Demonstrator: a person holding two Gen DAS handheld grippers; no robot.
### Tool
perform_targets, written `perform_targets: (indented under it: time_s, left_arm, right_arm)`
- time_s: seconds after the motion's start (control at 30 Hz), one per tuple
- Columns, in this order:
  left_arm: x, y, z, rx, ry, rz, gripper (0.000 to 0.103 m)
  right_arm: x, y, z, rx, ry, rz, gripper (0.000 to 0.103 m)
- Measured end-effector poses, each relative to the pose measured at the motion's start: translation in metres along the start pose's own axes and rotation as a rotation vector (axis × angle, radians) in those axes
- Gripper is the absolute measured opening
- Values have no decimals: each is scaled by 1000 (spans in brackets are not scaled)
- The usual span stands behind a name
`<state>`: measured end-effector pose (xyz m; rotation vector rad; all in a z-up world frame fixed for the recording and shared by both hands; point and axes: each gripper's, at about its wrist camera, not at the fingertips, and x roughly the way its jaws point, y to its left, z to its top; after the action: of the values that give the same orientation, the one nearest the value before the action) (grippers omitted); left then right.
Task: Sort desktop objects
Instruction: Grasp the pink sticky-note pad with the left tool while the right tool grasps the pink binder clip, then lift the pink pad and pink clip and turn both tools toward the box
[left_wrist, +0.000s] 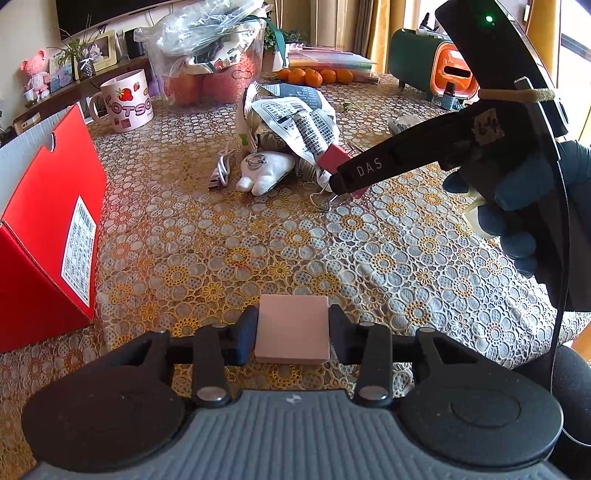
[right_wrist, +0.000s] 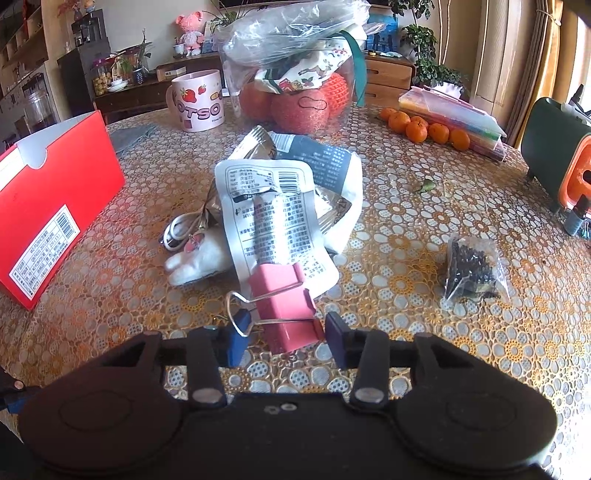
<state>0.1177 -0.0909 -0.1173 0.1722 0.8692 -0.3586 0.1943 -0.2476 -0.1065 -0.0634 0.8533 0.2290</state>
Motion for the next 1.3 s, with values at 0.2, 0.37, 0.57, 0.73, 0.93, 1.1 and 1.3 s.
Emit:
perform_targets:
  time_s: [0.2,0.37,0.57,0.73,0.93,1.1,1.3]
  left_arm:
    - [0,2,0,-17,4,-3,40]
    - [-1,5,1,-35,12,-8,39]
    - [-6,8,3,-53,5,-7,39]
    - [-12,9,5,-57,-6,-7,39]
    - [-15,11,6,-61,-11,-3,39]
    - [-15,11,4,-62,-3,-2,39]
    - [-12,12,4,-63,3,1,39]
  right_arm:
    - [-7,0,-1,2,-19,-22,33]
    - [-17,0,-2,14,-34,-24,31]
    - [-30,-1,-2,31,-54,-8,30]
    - [-34,1,-4,24,-52,-25,30]
    - [-39,4,-5,10,-52,-24,31]
    - [-28,1,-11,32,4,-16,32]
    - [-20,1,-18,33,15,-10,36]
